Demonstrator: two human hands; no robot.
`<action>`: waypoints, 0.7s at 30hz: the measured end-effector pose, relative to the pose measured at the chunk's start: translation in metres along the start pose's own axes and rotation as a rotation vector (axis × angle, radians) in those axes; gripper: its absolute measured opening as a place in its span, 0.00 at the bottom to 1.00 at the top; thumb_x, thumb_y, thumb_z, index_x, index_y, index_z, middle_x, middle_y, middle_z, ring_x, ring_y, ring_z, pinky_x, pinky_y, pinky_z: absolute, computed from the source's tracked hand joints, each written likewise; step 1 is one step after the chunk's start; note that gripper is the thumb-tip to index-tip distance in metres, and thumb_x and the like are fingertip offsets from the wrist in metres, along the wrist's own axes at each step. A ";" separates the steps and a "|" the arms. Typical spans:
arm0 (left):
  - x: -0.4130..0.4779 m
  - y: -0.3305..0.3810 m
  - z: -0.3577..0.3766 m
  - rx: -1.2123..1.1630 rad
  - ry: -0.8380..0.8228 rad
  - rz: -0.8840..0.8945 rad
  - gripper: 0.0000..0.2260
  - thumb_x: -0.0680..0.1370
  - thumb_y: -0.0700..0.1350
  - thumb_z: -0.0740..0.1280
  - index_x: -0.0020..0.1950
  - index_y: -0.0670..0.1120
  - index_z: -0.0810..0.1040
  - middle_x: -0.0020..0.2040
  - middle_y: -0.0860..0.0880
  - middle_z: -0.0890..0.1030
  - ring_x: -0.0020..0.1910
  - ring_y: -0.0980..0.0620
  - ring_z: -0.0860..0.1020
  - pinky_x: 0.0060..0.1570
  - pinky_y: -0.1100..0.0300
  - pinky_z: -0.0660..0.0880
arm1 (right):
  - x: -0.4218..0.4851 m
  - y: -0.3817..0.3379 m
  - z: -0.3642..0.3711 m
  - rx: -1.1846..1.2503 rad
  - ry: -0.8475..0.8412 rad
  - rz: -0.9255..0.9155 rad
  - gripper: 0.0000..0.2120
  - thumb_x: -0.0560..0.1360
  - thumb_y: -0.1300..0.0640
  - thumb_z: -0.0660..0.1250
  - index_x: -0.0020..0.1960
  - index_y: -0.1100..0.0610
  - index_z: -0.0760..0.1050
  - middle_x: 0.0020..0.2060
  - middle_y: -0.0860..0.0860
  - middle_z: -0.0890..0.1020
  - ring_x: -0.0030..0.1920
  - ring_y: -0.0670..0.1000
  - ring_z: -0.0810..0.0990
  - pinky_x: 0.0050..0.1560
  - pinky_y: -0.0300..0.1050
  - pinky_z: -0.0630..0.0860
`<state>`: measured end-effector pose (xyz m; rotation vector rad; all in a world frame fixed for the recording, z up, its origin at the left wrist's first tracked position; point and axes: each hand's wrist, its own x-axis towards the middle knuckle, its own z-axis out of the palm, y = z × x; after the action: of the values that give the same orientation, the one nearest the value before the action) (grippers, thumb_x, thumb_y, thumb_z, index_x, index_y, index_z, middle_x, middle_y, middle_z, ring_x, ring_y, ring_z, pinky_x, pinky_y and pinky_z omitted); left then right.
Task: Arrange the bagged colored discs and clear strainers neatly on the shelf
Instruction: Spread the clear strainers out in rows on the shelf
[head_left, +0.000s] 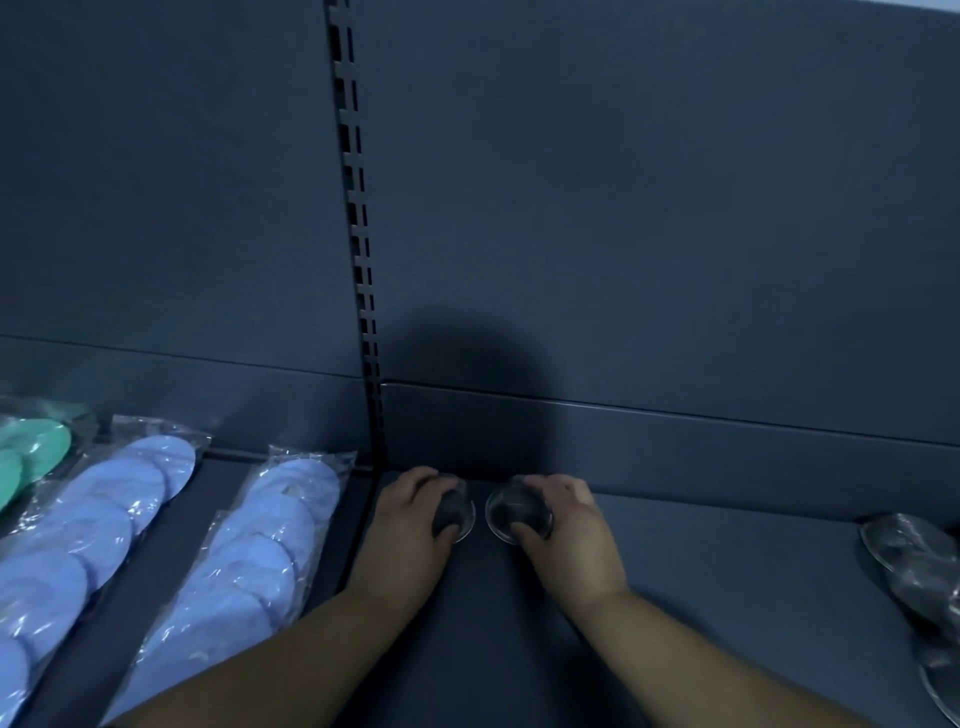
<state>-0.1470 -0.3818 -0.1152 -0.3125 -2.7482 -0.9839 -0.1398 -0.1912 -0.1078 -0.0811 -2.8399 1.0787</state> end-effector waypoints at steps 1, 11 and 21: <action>0.001 0.000 0.000 0.004 -0.002 0.004 0.22 0.71 0.40 0.72 0.65 0.51 0.76 0.66 0.54 0.69 0.64 0.54 0.67 0.63 0.71 0.55 | 0.001 0.000 0.000 -0.018 0.002 -0.006 0.24 0.70 0.56 0.72 0.63 0.42 0.72 0.60 0.43 0.70 0.59 0.48 0.73 0.63 0.42 0.72; 0.009 -0.006 0.000 0.001 -0.035 0.023 0.21 0.71 0.38 0.70 0.64 0.50 0.76 0.66 0.52 0.69 0.64 0.51 0.68 0.62 0.69 0.58 | 0.001 0.004 -0.012 -0.167 0.001 0.043 0.23 0.72 0.54 0.68 0.64 0.41 0.68 0.63 0.44 0.68 0.62 0.50 0.72 0.61 0.47 0.73; 0.008 -0.005 -0.001 0.079 -0.055 0.073 0.24 0.69 0.39 0.73 0.64 0.47 0.76 0.67 0.47 0.71 0.64 0.46 0.70 0.64 0.63 0.62 | -0.016 0.015 -0.024 -0.145 0.014 0.075 0.26 0.73 0.52 0.68 0.69 0.42 0.64 0.67 0.45 0.66 0.64 0.51 0.69 0.64 0.46 0.70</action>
<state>-0.1557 -0.3854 -0.1159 -0.4291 -2.7946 -0.8587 -0.1212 -0.1656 -0.1017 -0.2065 -2.9201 0.8792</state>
